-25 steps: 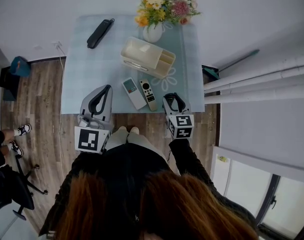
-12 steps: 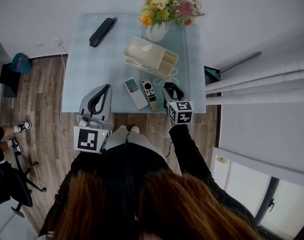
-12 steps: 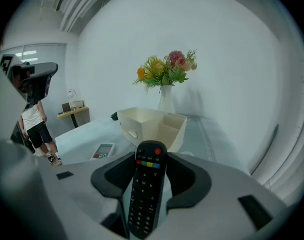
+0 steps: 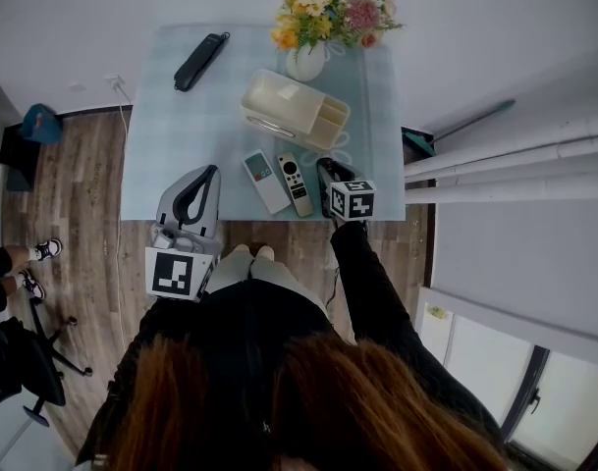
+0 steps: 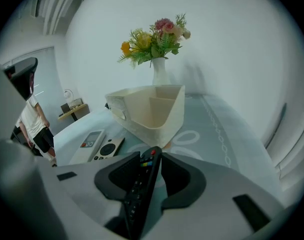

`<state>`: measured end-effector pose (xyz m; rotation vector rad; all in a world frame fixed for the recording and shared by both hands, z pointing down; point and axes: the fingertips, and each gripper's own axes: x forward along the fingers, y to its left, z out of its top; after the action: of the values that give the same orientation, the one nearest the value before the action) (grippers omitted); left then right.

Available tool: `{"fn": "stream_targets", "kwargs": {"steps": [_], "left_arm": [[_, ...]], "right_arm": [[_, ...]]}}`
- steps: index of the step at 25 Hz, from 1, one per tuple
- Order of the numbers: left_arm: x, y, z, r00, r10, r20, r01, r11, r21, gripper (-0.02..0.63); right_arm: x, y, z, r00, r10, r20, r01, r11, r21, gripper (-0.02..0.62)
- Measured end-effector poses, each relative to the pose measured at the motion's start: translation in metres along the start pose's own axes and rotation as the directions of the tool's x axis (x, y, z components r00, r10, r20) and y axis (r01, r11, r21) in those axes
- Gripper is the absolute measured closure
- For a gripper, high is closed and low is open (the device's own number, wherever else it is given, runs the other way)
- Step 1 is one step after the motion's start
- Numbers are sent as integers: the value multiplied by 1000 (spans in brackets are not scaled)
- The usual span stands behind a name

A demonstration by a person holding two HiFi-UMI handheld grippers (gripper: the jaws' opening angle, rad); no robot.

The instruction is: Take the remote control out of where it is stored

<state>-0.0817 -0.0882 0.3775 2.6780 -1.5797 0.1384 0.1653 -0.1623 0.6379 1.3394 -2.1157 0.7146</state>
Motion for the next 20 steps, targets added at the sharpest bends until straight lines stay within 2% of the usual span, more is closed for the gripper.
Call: {"fn": "stream_targets", "kwargs": {"steps": [5, 10, 15, 18, 20], "left_arm": [[-1, 0, 1, 1000, 1, -6, -1, 1000, 5, 601], [-2, 0, -1, 1000, -2, -3, 2, 1000, 7, 601], [-2, 1, -2, 1000, 6, -10, -6, 1000, 0, 601], [-2, 2, -1, 1000, 9, -5, -9, 1000, 0, 601], [-2, 3, 0, 1000, 8, -3, -8, 1000, 4, 601]], "right_arm": [[1, -7, -3, 999, -39, -20, 39, 999, -26, 442], [-2, -14, -1, 995, -97, -23, 93, 989, -111, 437], [-6, -12, 4, 996, -85, 2, 84, 992, -97, 441], [-14, -7, 14, 996, -76, 56, 80, 994, -80, 487], [-20, -4, 24, 992, -73, 101, 82, 993, -81, 542]]}}
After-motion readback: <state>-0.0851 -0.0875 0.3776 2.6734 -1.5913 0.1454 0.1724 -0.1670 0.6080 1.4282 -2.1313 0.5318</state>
